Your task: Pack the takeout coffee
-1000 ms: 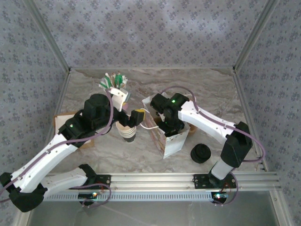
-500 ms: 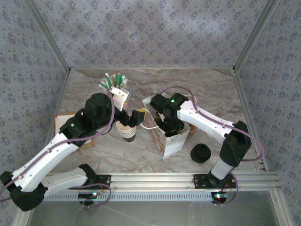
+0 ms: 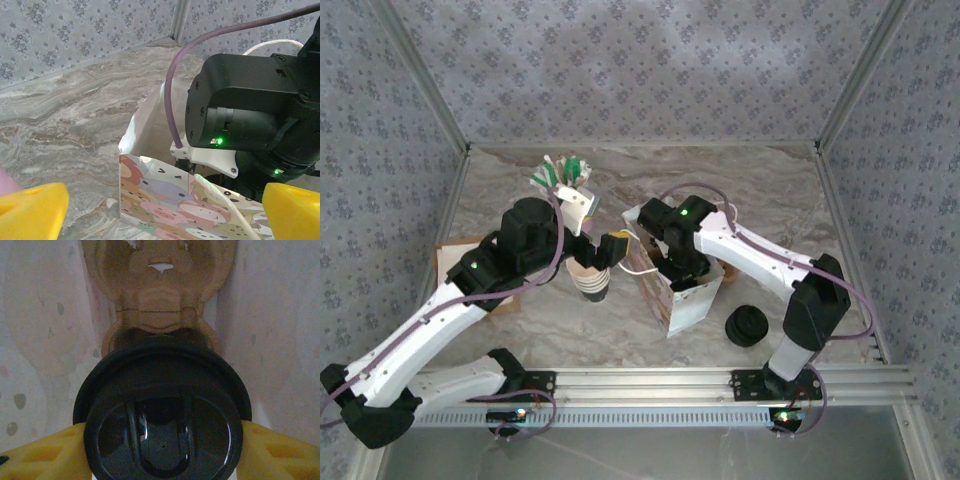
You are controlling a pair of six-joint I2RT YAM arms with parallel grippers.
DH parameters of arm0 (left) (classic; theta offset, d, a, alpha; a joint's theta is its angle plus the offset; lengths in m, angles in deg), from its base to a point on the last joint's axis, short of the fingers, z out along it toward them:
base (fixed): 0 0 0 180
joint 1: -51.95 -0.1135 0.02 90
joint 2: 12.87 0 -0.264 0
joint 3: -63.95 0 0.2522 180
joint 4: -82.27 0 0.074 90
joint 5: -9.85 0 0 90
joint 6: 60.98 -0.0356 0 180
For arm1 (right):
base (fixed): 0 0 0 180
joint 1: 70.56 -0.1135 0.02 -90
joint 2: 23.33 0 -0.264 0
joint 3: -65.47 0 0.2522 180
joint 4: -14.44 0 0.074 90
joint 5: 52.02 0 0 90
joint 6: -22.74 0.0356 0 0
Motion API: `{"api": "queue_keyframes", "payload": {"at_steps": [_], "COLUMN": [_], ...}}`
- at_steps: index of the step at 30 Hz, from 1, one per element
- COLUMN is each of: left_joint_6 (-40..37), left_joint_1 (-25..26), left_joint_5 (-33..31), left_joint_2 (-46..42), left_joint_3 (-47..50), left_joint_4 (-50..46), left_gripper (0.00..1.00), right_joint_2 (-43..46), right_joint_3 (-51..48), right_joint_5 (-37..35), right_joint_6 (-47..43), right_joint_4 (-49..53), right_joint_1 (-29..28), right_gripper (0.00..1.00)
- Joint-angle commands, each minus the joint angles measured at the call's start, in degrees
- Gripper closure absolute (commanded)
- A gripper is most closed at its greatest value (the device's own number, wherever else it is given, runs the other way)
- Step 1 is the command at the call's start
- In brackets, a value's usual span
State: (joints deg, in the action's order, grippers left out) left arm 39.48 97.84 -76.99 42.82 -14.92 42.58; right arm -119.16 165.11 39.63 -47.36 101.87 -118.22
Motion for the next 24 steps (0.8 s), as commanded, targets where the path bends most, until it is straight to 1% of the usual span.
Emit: {"api": "queue_keyframes", "payload": {"at_steps": [1, 24], "left_joint_6": [-0.95, -0.94], "left_joint_1": [0.35, 0.38], "left_joint_5": [0.62, 0.7], "left_joint_2": [-0.07, 0.13], "left_joint_3": [-2.29, -2.14], "left_joint_4": [0.36, 0.58], "left_gripper": [0.0, 0.0], "right_joint_2": [-1.36, -2.14], "right_joint_3": [1.04, 0.16], "right_joint_5": [1.15, 1.78], "right_joint_6": [-0.75, -1.2], "right_joint_4": [2.27, 0.64], "right_joint_1": [0.37, 0.73], "right_gripper": [0.36, 0.36]}}
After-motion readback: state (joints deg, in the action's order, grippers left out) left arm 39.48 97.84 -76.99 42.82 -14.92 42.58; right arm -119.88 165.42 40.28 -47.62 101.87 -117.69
